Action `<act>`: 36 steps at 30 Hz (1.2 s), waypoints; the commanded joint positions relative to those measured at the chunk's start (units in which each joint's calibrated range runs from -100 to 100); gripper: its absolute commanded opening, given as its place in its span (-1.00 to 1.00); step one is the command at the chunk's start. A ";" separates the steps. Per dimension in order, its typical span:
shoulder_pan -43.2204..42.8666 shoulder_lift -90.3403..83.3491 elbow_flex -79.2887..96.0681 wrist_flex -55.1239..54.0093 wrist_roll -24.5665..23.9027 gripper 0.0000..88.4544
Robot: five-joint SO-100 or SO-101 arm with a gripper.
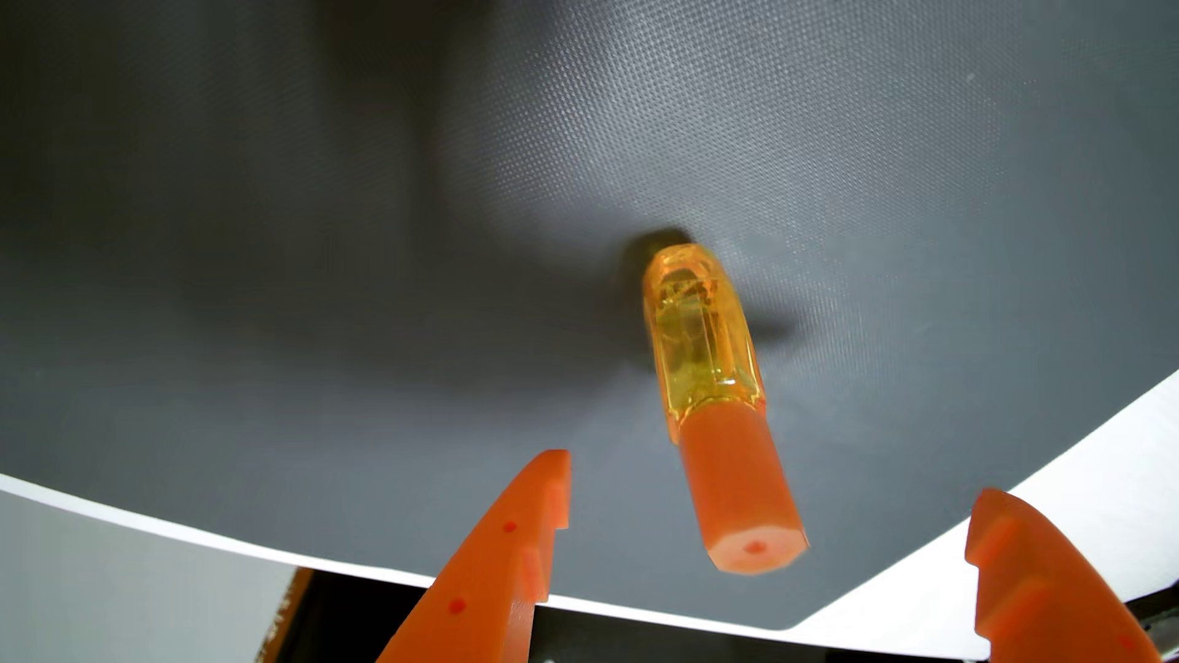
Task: Grab the eyedrops
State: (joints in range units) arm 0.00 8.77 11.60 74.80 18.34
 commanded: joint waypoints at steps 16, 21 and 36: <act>-0.33 -0.15 10.68 -9.51 -0.25 -0.23; -0.33 0.86 11.13 -10.29 -0.83 -0.23; -2.00 1.37 10.32 -11.67 -2.56 -0.66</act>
State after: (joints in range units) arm -1.42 10.30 22.80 64.17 16.61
